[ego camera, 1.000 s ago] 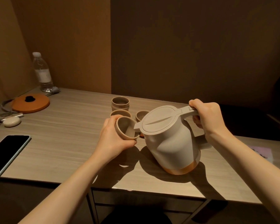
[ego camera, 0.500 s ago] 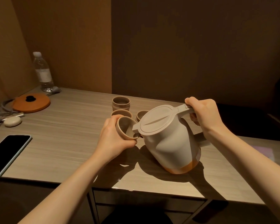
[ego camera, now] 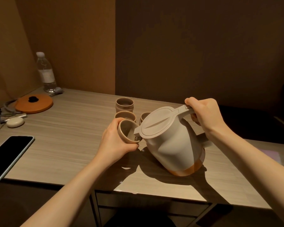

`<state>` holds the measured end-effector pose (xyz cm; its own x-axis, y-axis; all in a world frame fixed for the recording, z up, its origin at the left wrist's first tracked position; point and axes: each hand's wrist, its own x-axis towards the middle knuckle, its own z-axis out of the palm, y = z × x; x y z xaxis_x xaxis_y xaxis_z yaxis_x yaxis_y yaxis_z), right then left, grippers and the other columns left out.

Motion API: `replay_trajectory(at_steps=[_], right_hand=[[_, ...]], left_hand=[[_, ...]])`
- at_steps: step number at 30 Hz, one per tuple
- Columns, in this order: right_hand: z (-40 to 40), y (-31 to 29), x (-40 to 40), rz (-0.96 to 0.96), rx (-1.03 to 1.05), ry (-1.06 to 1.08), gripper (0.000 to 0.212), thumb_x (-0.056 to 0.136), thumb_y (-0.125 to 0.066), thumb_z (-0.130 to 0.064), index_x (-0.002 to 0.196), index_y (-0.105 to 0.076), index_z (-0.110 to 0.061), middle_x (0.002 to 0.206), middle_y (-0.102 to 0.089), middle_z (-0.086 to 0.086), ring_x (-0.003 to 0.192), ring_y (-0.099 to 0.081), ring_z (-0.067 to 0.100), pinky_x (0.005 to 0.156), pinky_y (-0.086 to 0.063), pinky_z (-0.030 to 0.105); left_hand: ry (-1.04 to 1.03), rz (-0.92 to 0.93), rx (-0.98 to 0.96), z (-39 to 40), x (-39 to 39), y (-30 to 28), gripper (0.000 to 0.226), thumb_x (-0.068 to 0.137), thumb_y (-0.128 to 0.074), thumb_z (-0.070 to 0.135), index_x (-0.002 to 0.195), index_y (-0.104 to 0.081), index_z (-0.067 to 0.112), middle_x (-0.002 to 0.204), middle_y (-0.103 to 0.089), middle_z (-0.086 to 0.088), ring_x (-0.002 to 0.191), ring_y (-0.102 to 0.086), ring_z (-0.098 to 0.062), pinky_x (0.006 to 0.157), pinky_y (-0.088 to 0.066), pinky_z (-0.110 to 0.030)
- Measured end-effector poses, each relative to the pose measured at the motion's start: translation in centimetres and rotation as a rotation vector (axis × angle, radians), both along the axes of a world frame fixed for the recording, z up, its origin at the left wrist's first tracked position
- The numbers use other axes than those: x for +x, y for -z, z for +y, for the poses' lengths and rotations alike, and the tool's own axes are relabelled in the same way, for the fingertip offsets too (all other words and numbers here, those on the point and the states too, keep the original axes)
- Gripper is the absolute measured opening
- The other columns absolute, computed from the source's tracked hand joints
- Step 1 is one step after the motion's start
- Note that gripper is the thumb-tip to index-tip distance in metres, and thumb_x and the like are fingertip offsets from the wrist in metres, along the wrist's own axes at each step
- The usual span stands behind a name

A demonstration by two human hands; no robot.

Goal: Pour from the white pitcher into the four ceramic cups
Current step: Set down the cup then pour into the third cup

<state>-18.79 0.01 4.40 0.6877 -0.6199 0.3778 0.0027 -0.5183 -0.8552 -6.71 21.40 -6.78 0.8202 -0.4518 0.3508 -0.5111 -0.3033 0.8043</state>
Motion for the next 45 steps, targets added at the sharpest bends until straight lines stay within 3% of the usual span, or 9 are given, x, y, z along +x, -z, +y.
replay_trajectory(at_steps=[11,19,28,45], right_hand=[[0.08,-0.05,0.27,0.003,0.008,-0.013,0.048,0.086,-0.058,-0.022,0.041,-0.047,-0.01,0.037,-0.038,-0.002,0.038,-0.033,0.01,0.051,-0.032,0.028],[0.2,-0.16,0.35,0.004,0.002,-0.023,0.05,0.086,-0.058,-0.023,0.039,-0.045,-0.012,0.037,-0.037,-0.003,0.038,-0.032,0.009,0.052,-0.032,0.028],[0.29,-0.27,0.48,0.008,0.006,-0.021,0.051,0.086,-0.058,-0.021,0.038,-0.044,-0.014,0.035,-0.036,-0.005,0.036,-0.032,0.008,0.05,-0.031,0.027],[0.29,-0.22,0.86,0.025,-0.03,-0.024,0.047,0.086,-0.058,-0.022,0.043,-0.049,-0.007,0.04,-0.04,0.002,0.037,-0.035,0.008,0.051,-0.033,0.026]], left_hand=[[0.006,0.012,-0.016,0.27,0.1,0.36,0.082,0.051,-0.092,0.031,0.117,-0.044,0.037,0.113,-0.056,0.015,0.105,-0.053,-0.006,0.078,-0.042,-0.018],[0.001,0.031,-0.019,0.28,0.09,0.41,0.083,0.049,-0.092,0.032,0.115,-0.042,0.04,0.111,-0.055,0.018,0.103,-0.054,-0.005,0.08,-0.045,-0.021],[-0.023,0.045,-0.012,0.25,0.22,0.88,0.086,0.048,-0.091,0.034,0.123,-0.048,0.033,0.118,-0.058,0.011,0.108,-0.055,-0.01,0.089,-0.051,-0.034],[-0.017,0.06,-0.02,0.38,0.11,0.76,0.081,0.05,-0.092,0.03,0.121,-0.051,0.03,0.115,-0.058,0.011,0.104,-0.055,-0.008,0.079,-0.043,-0.019]])
